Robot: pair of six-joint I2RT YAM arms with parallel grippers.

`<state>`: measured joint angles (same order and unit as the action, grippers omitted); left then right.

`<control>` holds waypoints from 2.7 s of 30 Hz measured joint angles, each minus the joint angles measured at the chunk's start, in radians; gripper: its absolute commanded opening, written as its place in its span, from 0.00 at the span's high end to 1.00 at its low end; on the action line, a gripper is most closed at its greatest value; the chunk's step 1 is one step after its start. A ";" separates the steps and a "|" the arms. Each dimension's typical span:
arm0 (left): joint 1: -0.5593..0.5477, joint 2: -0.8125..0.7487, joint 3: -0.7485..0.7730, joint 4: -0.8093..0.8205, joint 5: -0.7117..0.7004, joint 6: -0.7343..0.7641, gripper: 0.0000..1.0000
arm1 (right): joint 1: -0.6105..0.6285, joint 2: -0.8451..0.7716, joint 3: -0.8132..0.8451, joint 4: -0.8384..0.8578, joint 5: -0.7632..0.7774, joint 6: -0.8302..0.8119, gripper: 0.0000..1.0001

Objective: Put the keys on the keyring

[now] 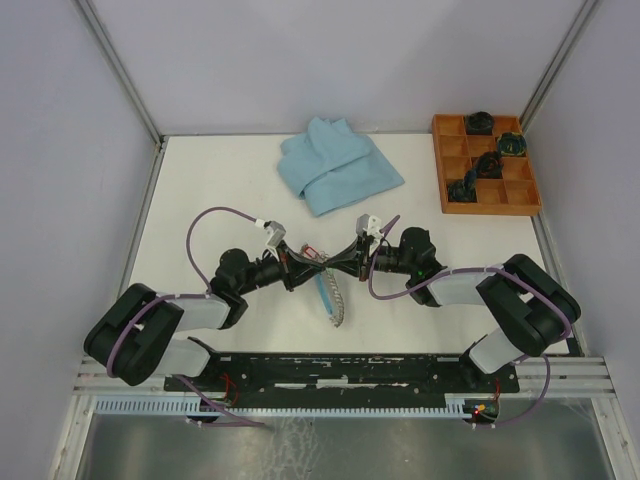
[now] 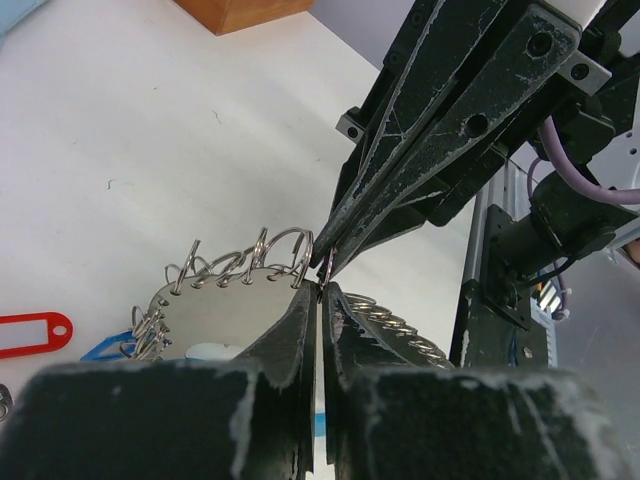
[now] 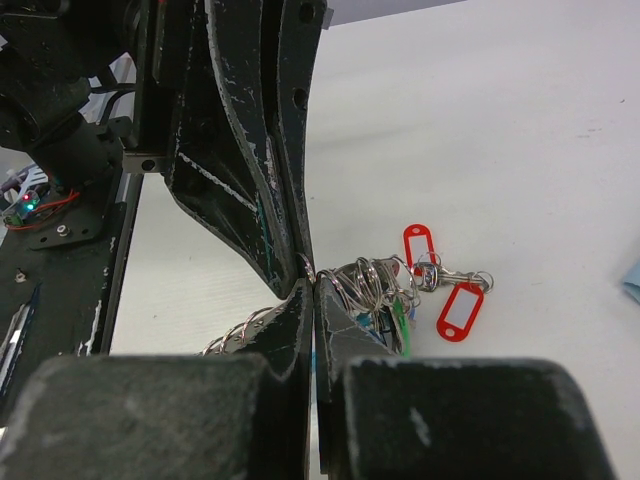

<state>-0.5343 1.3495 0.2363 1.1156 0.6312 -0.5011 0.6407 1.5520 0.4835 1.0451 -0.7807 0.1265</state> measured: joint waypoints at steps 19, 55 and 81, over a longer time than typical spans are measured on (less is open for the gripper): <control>-0.060 -0.136 0.066 -0.321 -0.003 0.244 0.97 | 0.001 -0.117 0.034 -0.308 -0.037 -0.121 0.86; -0.140 -0.166 0.196 -0.667 -0.055 0.441 0.97 | 0.001 -0.200 0.171 -0.838 -0.074 -0.397 0.79; -0.159 -0.174 0.177 -0.642 -0.143 0.464 0.68 | 0.008 -0.221 0.198 -0.934 -0.029 -0.492 0.99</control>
<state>-0.6933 1.1755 0.4133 0.4732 0.4881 -0.0368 0.6483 1.3312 0.6811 0.1112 -0.8093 -0.3660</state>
